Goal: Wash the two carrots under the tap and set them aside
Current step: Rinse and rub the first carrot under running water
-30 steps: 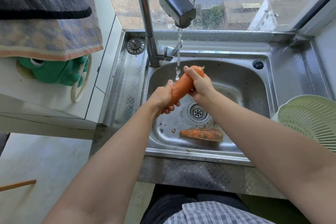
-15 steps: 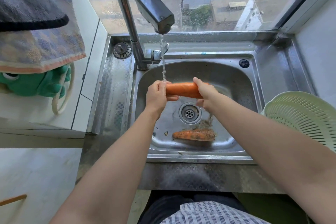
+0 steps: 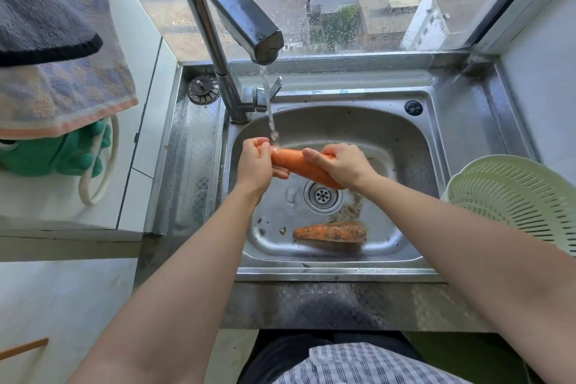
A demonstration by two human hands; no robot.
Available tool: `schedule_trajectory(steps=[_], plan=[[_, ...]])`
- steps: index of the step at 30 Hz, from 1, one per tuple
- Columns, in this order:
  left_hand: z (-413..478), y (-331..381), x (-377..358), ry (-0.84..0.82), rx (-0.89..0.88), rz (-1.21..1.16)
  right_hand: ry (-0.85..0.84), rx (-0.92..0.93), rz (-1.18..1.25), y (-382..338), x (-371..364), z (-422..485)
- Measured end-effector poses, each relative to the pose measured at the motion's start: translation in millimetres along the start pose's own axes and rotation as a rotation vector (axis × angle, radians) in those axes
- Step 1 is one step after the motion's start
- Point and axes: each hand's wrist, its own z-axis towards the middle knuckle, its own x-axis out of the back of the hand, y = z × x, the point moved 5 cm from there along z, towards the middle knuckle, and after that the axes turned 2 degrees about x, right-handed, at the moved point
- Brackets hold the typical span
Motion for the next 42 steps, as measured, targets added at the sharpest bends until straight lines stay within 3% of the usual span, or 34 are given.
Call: schedule_trajectory(steps=[3, 6, 9, 11, 15, 17, 21, 24, 29, 35, 39, 42], plan=[[-2.1, 3.0, -0.7, -0.013, -0.065, 0.017, -0.052, -0.067, 0.083, 3.4, 2.6, 0.0], [2.5, 4.3, 0.4, 0.177, -0.061, -0.002, -0.282, -0.17, 0.331, 3.5, -7.6, -6.7], [7.0, 1.5, 8.9, 0.384, 0.074, -0.085, -0.476, -0.263, 0.67, -1.9, -15.4, -18.6], [9.7, -2.2, 5.4, 0.317, 0.177, -0.242, -0.475, -0.282, 0.786, -5.3, -17.0, -21.2], [-8.5, 2.8, -31.7, -0.076, 0.282, -0.342, -0.338, -0.283, 0.852, -23.2, -25.5, -11.6], [-11.5, 6.6, -31.2, -0.032, 0.264, -0.445, -0.292, -0.283, 0.856, -35.0, -30.5, -6.7], [-1.3, 8.0, 3.2, 0.278, 0.159, -0.546, -0.364, -0.228, 1.047, -68.5, -35.8, -6.7], [1.9, 1.6, 14.8, 0.391, 0.228, -0.595, -0.322, -0.153, 0.889, -84.4, -39.7, -2.4], [0.8, 9.0, -8.1, 0.173, 0.228, -0.759, -0.045, -0.197, 0.652, -71.1, -37.9, 10.4], [-0.7, 20.9, -32.4, 0.211, 0.289, -0.869, 0.183, -0.052, 0.613, -52.5, -27.1, 2.5], [4.0, 16.0, -33.4, 0.214, 0.467, -1.025, 0.055, 0.177, 0.508, -51.7, -22.0, 0.1], [-0.1, 16.7, -33.8, 0.161, 0.524, -1.077, 0.044, 0.206, 0.457, -50.8, -24.8, -5.7]])
